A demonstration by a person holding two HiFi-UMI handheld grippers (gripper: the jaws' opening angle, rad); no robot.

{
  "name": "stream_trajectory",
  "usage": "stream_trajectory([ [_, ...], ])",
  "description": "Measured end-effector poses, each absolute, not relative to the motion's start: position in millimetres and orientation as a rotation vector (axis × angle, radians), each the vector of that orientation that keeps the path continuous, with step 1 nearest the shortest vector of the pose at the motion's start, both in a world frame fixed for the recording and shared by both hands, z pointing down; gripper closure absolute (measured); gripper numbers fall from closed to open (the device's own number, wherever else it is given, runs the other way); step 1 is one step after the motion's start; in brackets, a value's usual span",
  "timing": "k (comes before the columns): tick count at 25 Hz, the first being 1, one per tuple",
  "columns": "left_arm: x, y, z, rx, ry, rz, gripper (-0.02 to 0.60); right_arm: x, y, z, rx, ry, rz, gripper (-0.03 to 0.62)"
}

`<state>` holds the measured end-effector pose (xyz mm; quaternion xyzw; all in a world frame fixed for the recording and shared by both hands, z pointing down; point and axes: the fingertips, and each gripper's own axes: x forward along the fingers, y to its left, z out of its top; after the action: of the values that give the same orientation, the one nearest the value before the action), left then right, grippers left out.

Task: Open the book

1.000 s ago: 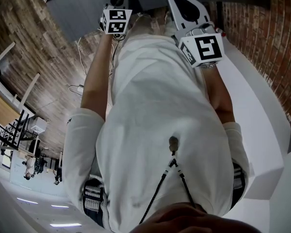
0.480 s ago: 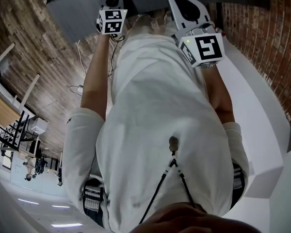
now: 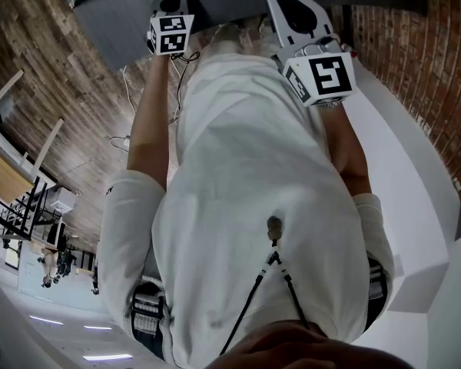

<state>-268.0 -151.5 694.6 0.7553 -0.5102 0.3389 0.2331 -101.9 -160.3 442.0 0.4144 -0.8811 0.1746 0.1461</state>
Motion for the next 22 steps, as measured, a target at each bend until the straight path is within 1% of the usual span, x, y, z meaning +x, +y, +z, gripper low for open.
stream_trajectory([
  [10, -284, -152, 699, 2.023, -1.426, 0.934, 0.555, -105, -162, 442, 1.188, -2.534, 0.504, 0.556],
  [22, -288, -151, 706, 1.989, -1.446, 0.903, 0.555, -103, -162, 440, 1.181, -2.536, 0.489, 0.556],
])
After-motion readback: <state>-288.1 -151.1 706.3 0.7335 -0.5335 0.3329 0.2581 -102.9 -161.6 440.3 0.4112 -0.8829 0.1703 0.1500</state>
